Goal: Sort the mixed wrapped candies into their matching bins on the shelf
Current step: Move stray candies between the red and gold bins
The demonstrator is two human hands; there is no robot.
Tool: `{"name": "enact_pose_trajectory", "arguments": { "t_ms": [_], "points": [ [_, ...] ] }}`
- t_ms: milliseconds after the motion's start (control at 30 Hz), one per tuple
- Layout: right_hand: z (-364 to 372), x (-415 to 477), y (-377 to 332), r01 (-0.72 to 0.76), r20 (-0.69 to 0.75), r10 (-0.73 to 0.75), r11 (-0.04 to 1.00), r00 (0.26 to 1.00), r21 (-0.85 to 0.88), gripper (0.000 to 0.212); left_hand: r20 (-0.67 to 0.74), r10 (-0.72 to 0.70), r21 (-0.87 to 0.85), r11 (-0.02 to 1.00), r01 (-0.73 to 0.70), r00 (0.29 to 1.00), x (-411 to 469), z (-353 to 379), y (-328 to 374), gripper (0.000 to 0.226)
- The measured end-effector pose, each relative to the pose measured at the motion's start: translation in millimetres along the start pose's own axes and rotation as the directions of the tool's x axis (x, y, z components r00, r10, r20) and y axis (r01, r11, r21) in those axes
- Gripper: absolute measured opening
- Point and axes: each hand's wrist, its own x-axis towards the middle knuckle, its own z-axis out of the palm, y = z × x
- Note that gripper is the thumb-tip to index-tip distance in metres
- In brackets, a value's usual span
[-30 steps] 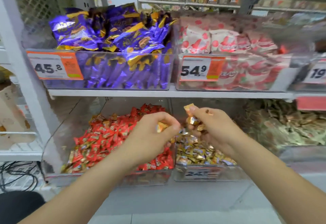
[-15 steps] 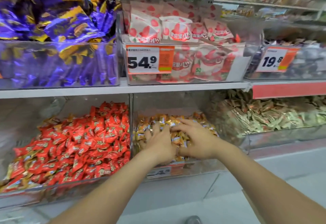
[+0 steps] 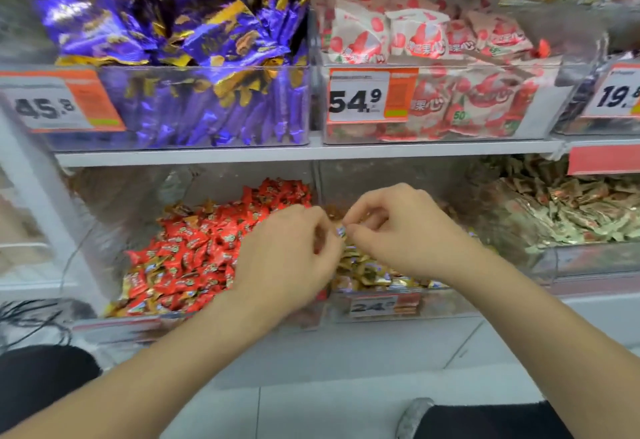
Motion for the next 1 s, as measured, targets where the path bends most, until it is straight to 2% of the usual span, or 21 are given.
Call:
{"name": "enact_pose_trajectory", "arguments": {
  "t_ms": [133,233,333,400,500,600,700,833,933,967,1000],
  "points": [
    [44.3,1.8,-47.4,0.194,0.133,-0.177,0.973,0.975,-0.124,0.016,0.131,-0.236,0.221,0.954,0.204,0.963,-10.1,-34.0,-68.3,0.032],
    [68.6,12.4,-60.8,0.204,0.214,-0.139,0.926,0.967,-0.319,0.025,0.259,-0.420,0.381,0.872,0.308,0.870,-21.6,-47.3,-110.7,0.055],
    [76.7,18.2,-71.9,0.199,0.296,-0.043,0.829,0.954,-0.523,0.042,0.373,-0.580,0.496,0.784,0.373,0.725,-40.5,-53.1,-137.2,0.090],
    [82.0,21.0,-81.6,0.218,0.370,0.015,0.786,0.929,-0.579,0.051,0.453,-0.592,0.523,0.782,0.339,0.667,-48.1,-58.4,-142.3,0.102],
    [91.2,33.5,-84.8,0.254,0.471,0.080,0.758,0.879,-0.601,0.060,0.552,-0.573,0.496,0.810,0.314,0.606,-46.4,-58.5,-150.7,0.099],
    [90.0,50.0,-79.3,0.223,0.591,0.141,0.837,0.794,-0.500,0.075,0.626,-0.560,0.445,0.828,0.342,0.543,-38.7,-55.0,-151.5,0.082],
    [86.8,59.5,-78.1,0.206,0.699,0.158,0.890,0.698,-0.407,0.077,0.658,-0.552,0.429,0.834,0.347,0.513,-32.7,-54.6,-145.3,0.069],
    [106.8,67.3,-77.3,0.241,0.693,0.104,0.892,0.714,-0.383,0.085,0.694,-0.544,0.398,0.836,0.378,0.472,-30.9,-51.6,-136.4,0.072],
    [125.5,71.0,-76.4,0.167,0.651,0.117,0.919,0.750,-0.358,0.088,0.722,-0.509,0.285,0.836,0.468,0.469,-28.5,-52.6,-137.3,0.067],
    [130.3,72.3,-76.0,0.118,0.624,0.117,0.940,0.773,-0.322,0.088,0.708,-0.514,0.256,0.826,0.503,0.484,-28.1,-53.5,-138.2,0.076],
    [133.8,72.5,-75.7,0.072,0.591,0.109,0.959,0.799,-0.274,0.085,0.688,-0.525,0.239,0.816,0.527,0.501,-26.9,-52.9,-140.4,0.097]
  ]
}}
